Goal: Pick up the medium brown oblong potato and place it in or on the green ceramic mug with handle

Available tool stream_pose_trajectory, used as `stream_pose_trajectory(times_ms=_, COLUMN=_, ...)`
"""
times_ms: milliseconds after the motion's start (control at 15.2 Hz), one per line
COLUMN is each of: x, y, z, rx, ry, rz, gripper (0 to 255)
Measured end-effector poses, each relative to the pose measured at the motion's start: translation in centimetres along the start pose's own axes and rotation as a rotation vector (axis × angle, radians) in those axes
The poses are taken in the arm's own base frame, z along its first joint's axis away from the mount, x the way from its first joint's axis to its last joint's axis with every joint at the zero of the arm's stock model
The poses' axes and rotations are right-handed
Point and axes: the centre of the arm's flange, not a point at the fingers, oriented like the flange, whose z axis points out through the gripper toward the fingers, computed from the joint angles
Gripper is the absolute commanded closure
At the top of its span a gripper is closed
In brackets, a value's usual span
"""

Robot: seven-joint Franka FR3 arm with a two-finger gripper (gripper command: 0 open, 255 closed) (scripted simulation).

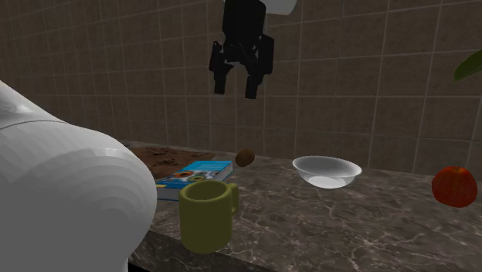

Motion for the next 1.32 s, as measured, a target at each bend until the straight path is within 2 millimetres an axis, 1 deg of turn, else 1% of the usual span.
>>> stream_pose_trajectory(times_ms=66, x=0.0, y=0.0, z=0.0, rx=0.000, ry=0.000, rz=0.000, gripper=0)
stream_pose_trajectory(times_ms=198, x=0.9, y=-1.0, z=0.5, rx=-0.008, ry=0.007, rz=-0.005, gripper=0)
stream_pose_trajectory(times_ms=396, x=3.2, y=-3.2, z=2.2, rx=-0.026, ry=0.025, rz=-0.017, gripper=0)
stream_pose_trajectory(times_ms=528, x=4.8, y=-5.2, z=3.5, rx=-0.038, ry=0.038, rz=-0.025, gripper=0)
stream_pose_trajectory(times_ms=660, x=6.2, y=-6.5, z=4.8, rx=-0.051, ry=0.051, rz=-0.034, gripper=0)
stream_pose_trajectory(times_ms=726, x=7.2, y=-7.4, z=5.1, rx=-0.057, ry=0.059, rz=-0.038, gripper=0)
stream_pose_trajectory(times_ms=858, x=9.0, y=-9.5, z=6.5, rx=-0.069, ry=0.071, rz=-0.047, gripper=0)
stream_pose_trajectory(times_ms=1056, x=11.3, y=-11.6, z=8.4, rx=-0.088, ry=0.091, rz=-0.060, gripper=0)
stream_pose_trajectory(times_ms=1122, x=12.2, y=-12.5, z=8.7, rx=-0.095, ry=0.098, rz=-0.064, gripper=0)
stream_pose_trajectory(times_ms=1254, x=13.8, y=-14.0, z=10.2, rx=-0.107, ry=0.111, rz=-0.073, gripper=0)
stream_pose_trajectory(times_ms=1320, x=14.5, y=-15.1, z=10.6, rx=-0.114, ry=0.118, rz=-0.078, gripper=0)
